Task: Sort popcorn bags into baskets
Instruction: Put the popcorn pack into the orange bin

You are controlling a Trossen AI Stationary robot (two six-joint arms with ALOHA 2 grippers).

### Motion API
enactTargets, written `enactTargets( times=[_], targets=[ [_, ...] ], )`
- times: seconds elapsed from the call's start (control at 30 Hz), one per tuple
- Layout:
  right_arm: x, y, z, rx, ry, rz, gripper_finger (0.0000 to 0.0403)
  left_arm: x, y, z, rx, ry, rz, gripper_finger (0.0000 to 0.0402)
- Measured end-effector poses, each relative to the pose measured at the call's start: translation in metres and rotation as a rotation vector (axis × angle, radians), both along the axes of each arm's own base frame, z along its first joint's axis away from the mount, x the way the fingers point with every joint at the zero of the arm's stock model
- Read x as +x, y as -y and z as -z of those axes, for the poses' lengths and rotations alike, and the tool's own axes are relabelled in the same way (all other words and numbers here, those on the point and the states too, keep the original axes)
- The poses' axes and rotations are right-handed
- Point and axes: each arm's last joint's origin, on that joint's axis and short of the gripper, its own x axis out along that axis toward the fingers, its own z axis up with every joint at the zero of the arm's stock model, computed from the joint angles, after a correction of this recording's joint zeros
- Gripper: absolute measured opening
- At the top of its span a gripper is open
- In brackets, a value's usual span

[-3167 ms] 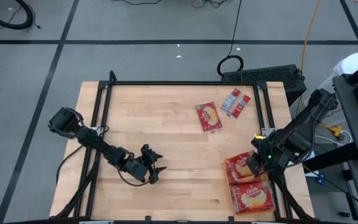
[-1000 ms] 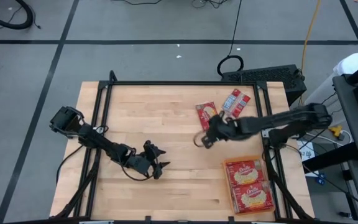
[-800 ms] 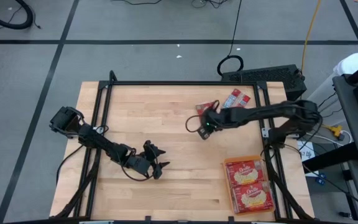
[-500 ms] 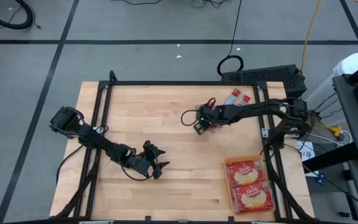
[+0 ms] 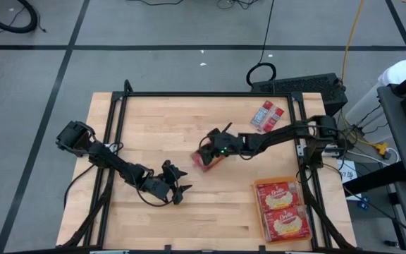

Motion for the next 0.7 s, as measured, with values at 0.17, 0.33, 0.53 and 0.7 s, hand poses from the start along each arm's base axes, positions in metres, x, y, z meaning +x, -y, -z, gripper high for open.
enactTargets(
  times=[0.17,0.33,0.53,0.7],
  targets=[
    [-0.009,0.003,-0.022,-0.144,-0.001,0.046,0.0151,-0.002,-0.001,0.002,0.016,-0.025,-0.004,0.0282],
    [-0.025,0.012,-0.017,-0.143,-0.179,0.112,0.0151,-0.005,-0.004,0.007,0.086,-0.094,0.016,0.0282],
    [-0.029,-0.002,0.005,-0.042,-0.303,0.133,0.0151,-0.007,-0.02,0.014,0.143,-0.209,-0.026,0.0282],
    [-0.027,-0.012,0.016,0.034,-0.323,0.118,0.0151,-0.005,-0.033,0.017,0.114,-0.26,-0.031,0.0282]
  ],
)
